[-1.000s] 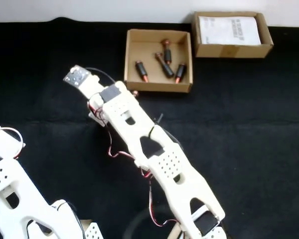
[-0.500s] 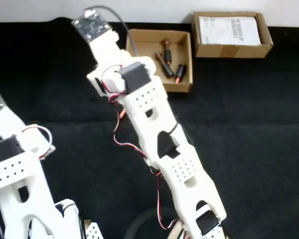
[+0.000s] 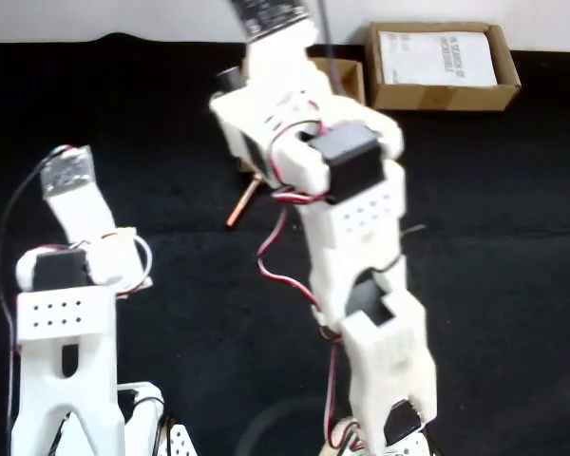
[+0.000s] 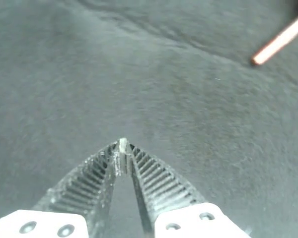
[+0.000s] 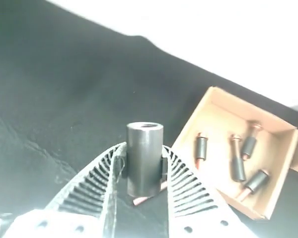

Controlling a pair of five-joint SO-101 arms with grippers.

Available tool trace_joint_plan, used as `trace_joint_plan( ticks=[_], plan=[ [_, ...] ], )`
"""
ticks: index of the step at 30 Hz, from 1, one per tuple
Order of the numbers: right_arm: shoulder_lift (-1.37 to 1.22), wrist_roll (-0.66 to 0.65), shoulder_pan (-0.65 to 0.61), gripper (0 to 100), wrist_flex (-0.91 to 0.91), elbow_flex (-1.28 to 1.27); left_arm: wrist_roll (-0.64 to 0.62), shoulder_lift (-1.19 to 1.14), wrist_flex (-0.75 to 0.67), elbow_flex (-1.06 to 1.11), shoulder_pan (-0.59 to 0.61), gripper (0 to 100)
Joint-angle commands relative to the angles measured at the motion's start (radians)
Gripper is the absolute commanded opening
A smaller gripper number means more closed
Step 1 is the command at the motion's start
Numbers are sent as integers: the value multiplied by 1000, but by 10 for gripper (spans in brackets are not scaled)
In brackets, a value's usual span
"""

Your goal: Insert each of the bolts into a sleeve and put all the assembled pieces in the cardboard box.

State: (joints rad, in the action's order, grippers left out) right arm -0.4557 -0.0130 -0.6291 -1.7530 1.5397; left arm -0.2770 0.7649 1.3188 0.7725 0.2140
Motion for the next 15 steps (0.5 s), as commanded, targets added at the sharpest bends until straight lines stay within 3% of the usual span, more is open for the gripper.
trace_joint_plan(
  ticks=[1, 15],
  plan=[
    [206, 12, 18, 7, -12, -174, 6, -91, 6, -94, -82, 13],
    [710, 87, 143, 7, -10, -785, 6, -849, 341, -851, -154, 10]
  ],
)
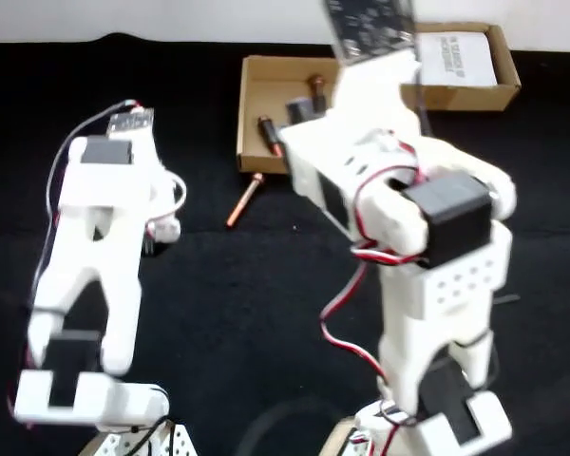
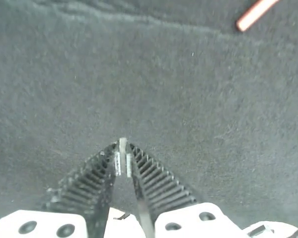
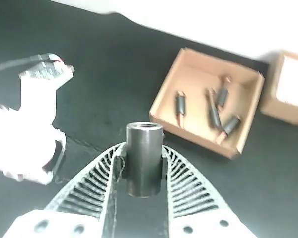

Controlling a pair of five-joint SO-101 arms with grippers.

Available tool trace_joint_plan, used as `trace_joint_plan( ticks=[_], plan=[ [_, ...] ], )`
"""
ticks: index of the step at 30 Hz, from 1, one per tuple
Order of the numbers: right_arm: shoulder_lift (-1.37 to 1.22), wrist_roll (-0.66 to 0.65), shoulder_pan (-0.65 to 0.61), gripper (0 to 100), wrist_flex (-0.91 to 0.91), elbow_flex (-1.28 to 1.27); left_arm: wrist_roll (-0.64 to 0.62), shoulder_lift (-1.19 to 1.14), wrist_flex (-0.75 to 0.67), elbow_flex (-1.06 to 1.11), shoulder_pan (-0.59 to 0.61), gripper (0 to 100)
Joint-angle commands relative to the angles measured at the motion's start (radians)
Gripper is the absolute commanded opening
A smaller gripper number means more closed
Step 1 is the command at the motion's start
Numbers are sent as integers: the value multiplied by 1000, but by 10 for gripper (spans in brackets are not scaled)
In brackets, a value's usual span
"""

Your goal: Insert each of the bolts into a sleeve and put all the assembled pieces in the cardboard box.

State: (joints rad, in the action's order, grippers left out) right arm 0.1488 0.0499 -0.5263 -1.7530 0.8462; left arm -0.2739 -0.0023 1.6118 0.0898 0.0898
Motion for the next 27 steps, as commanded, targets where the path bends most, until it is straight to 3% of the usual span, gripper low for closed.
trace_joint_plan(
  ticks=[1, 7, 15, 21, 27],
  plan=[
    [133, 37, 51, 7, -10, -136, 3, -110, 64, -211, -39, 10],
    [268, 94, 127, 7, -10, -410, 3, -216, 92, -354, -142, 10],
    [366, 164, 254, 7, -8, -659, 5, -292, 87, -366, -292, 14],
    [466, 169, 346, 7, -7, -816, 5, -378, 86, -466, -314, 23],
    [661, 167, 344, 7, -7, -1000, 3, -503, 100, -642, -314, 117]
  ],
)
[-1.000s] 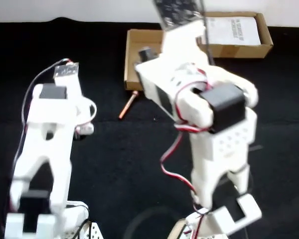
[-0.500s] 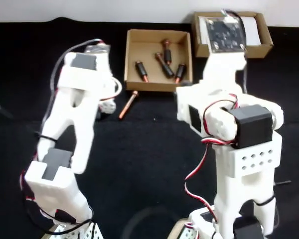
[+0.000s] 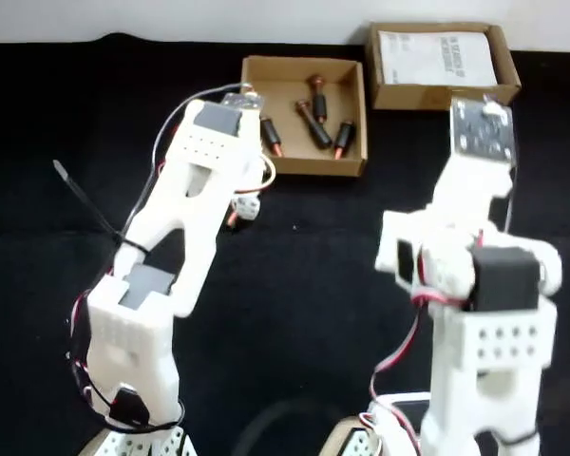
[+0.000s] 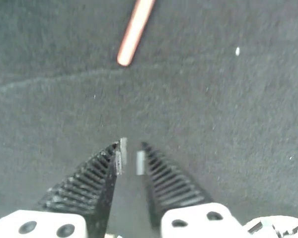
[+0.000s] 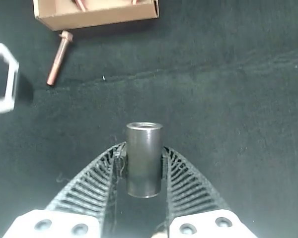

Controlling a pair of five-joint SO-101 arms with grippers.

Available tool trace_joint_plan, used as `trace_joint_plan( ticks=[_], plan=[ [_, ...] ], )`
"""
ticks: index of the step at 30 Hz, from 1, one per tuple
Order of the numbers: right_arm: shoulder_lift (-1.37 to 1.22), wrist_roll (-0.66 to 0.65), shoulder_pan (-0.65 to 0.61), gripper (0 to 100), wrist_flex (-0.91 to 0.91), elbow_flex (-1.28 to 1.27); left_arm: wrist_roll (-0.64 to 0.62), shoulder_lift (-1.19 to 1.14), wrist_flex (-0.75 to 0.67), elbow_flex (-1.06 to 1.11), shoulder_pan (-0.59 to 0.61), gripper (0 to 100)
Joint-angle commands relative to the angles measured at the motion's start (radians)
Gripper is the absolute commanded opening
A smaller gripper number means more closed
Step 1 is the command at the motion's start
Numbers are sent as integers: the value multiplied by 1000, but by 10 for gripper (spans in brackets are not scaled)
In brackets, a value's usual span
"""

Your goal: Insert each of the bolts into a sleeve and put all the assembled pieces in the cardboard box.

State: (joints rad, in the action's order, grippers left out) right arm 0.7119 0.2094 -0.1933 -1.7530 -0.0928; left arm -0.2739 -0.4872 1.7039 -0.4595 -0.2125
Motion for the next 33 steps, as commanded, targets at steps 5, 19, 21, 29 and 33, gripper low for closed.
trace_joint_plan(
  ticks=[5, 19, 21, 29, 33],
  plan=[
    [228, 2, 15, 7, -7, -229, 31, -122, 0, -213, -13, 122],
    [587, -132, 16, 7, 71, -590, 196, -492, 6, -707, -21, 120],
    [607, -132, 16, 7, 71, -599, 207, -519, 6, -757, -19, 120],
    [618, -132, 16, 7, 67, -599, 265, -568, 2, -799, 5, 120],
    [618, -133, 16, 7, 71, -599, 265, -595, -2, -799, 22, 120]
  ],
)
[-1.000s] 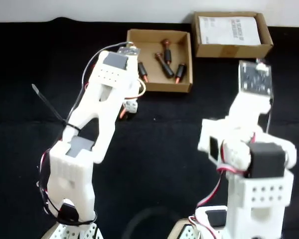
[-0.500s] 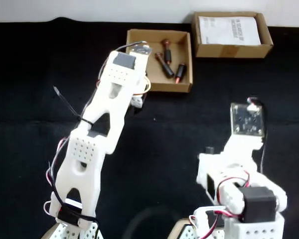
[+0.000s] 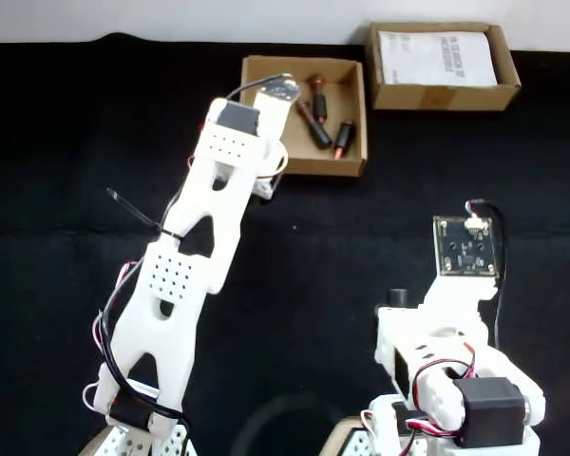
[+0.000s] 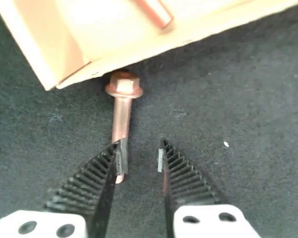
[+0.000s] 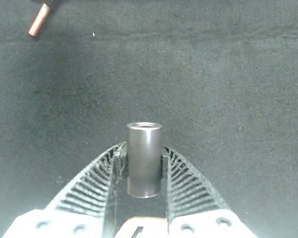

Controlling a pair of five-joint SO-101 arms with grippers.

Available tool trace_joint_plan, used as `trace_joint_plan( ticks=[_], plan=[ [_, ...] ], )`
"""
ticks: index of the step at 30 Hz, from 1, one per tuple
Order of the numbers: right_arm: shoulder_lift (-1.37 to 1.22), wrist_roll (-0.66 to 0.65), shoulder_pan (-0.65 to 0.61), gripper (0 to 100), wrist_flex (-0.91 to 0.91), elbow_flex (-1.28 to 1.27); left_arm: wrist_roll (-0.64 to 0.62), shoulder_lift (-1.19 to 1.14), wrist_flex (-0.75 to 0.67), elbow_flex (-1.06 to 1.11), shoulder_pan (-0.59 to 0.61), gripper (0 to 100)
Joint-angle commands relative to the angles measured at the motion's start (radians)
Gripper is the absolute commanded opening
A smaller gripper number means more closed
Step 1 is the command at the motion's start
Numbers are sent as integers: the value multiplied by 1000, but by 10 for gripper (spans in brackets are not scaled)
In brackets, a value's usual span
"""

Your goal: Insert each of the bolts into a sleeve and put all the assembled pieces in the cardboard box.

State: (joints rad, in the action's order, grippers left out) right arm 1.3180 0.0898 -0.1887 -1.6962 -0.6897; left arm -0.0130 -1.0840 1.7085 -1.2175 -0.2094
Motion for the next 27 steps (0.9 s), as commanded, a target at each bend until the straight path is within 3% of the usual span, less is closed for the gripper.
trace_joint_plan(
  ticks=[1, 17, 21, 27],
  plan=[
    [12, -14, 12, 7, 15, -2, 6, -10, -6, -41, 21, 120],
    [5, -34, 12, 7, 56, -4, 87, -119, -138, -42, 50, 117],
    [5, -32, 12, 7, 64, -5, 104, -119, -140, -42, 38, 0],
    [5, -31, 12, 7, 65, -5, 101, -110, -132, -47, 39, 8]
  ],
)
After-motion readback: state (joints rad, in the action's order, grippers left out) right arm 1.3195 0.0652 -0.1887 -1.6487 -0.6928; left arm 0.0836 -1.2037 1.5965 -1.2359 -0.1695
